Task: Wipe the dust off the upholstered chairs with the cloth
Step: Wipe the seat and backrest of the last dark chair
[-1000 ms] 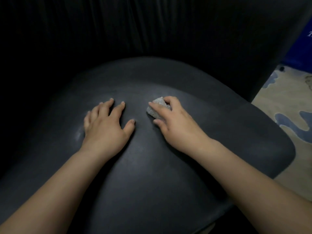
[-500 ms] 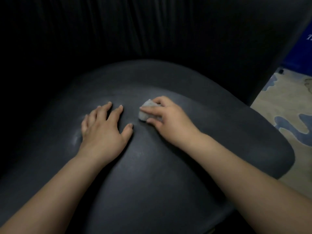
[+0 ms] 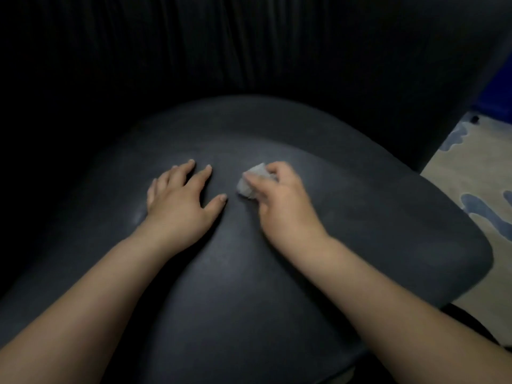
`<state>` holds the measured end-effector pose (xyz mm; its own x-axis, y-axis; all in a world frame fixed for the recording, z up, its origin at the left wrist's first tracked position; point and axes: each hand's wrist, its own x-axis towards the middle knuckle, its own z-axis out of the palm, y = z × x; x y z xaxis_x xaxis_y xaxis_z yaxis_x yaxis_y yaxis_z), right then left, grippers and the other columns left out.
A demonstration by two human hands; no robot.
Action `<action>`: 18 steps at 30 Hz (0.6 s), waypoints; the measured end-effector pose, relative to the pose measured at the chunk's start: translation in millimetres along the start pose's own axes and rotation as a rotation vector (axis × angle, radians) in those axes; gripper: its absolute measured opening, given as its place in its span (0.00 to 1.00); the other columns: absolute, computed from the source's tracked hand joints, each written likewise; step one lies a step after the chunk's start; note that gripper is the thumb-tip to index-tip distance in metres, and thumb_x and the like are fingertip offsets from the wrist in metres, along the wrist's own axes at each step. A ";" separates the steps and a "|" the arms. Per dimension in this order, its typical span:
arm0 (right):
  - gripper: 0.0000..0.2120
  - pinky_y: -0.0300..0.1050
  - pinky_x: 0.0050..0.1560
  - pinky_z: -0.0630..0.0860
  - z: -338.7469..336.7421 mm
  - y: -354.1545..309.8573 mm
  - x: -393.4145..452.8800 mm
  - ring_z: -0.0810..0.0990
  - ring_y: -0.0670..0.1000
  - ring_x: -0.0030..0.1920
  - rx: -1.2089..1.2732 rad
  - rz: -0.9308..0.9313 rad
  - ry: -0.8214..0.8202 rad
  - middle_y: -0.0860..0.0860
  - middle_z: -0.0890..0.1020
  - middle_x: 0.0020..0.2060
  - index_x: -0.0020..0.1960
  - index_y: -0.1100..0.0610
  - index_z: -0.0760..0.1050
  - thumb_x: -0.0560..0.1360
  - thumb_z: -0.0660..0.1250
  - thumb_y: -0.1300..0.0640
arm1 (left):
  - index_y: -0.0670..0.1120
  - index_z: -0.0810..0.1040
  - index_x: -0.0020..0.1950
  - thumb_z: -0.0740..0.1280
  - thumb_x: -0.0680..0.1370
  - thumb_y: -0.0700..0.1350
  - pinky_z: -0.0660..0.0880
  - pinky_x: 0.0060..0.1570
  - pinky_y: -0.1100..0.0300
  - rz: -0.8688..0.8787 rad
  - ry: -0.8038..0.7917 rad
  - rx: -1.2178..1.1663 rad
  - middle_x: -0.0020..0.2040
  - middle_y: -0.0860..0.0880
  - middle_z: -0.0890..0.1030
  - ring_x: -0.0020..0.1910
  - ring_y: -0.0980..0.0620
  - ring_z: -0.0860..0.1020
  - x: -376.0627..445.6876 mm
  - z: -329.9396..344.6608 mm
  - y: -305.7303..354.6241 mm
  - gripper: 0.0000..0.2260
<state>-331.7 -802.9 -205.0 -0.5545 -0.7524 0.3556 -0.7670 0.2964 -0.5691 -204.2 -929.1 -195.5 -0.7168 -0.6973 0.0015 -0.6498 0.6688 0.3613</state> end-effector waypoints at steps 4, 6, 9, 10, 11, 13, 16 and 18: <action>0.13 0.27 0.52 0.61 -30.8 44.4 30.1 0.72 0.48 0.56 -0.008 0.262 0.116 0.51 0.71 0.54 0.61 0.59 0.76 0.78 0.61 0.58 | 0.56 0.59 0.76 0.61 0.75 0.62 0.42 0.73 0.51 0.059 -0.076 0.018 0.78 0.53 0.54 0.77 0.50 0.48 -8.0 -16.4 -5.2 0.31; 0.14 0.24 0.53 0.59 -29.9 41.9 30.2 0.71 0.49 0.57 -0.030 0.247 0.111 0.52 0.70 0.55 0.62 0.59 0.76 0.78 0.61 0.61 | 0.56 0.61 0.75 0.62 0.75 0.62 0.42 0.73 0.51 0.076 -0.052 0.065 0.77 0.54 0.56 0.77 0.52 0.50 -19.7 -21.5 -8.2 0.30; 0.13 0.17 0.50 0.57 2.8 4.0 16.8 0.70 0.38 0.47 0.052 0.111 0.057 0.47 0.69 0.48 0.60 0.63 0.76 0.77 0.63 0.61 | 0.54 0.65 0.74 0.63 0.75 0.61 0.44 0.74 0.50 0.051 -0.023 0.066 0.77 0.54 0.59 0.76 0.52 0.53 -40.0 -26.9 -14.9 0.28; 0.14 0.19 0.51 0.59 16.1 -12.2 9.6 0.69 0.36 0.45 0.064 0.011 0.029 0.46 0.70 0.48 0.60 0.62 0.76 0.77 0.63 0.61 | 0.54 0.66 0.73 0.64 0.75 0.60 0.45 0.74 0.50 0.029 -0.011 0.069 0.76 0.54 0.59 0.76 0.51 0.54 -45.7 -29.0 -18.0 0.28; 0.14 0.23 0.54 0.63 25.9 -23.9 3.5 0.68 0.36 0.47 0.077 -0.085 -0.011 0.46 0.71 0.50 0.61 0.59 0.76 0.76 0.63 0.59 | 0.53 0.67 0.73 0.64 0.75 0.59 0.46 0.74 0.50 0.003 0.004 0.073 0.76 0.53 0.60 0.76 0.51 0.54 -50.4 -31.4 -21.7 0.27; 0.15 0.35 0.55 0.68 29.7 -29.6 10.2 0.70 0.45 0.54 0.069 -0.187 -0.075 0.49 0.71 0.55 0.63 0.56 0.76 0.77 0.62 0.58 | 0.53 0.68 0.72 0.65 0.75 0.57 0.50 0.73 0.49 -0.056 0.043 0.063 0.76 0.53 0.61 0.75 0.50 0.56 -57.9 -37.9 -30.5 0.26; 0.11 0.29 0.44 0.66 12.3 1.9 56.6 0.74 0.49 0.49 0.023 -0.043 0.005 0.47 0.73 0.45 0.58 0.63 0.76 0.77 0.64 0.61 | 0.52 0.69 0.72 0.66 0.75 0.56 0.56 0.72 0.48 -0.140 0.060 0.019 0.75 0.53 0.62 0.74 0.48 0.58 -66.3 -48.1 -45.3 0.26; 0.12 0.25 0.40 0.63 2.9 20.5 83.6 0.75 0.48 0.50 -0.035 0.147 0.082 0.47 0.73 0.45 0.57 0.63 0.75 0.79 0.62 0.57 | 0.51 0.68 0.73 0.66 0.75 0.55 0.57 0.73 0.48 -0.171 0.040 0.013 0.75 0.52 0.62 0.74 0.47 0.59 -70.6 -50.6 -53.5 0.26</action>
<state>-392.9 -861.4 -189.1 -0.6847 -0.6495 0.3306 -0.6860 0.4210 -0.5935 -106.0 -928.7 -167.8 -0.5851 -0.8106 -0.0218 -0.7648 0.5427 0.3472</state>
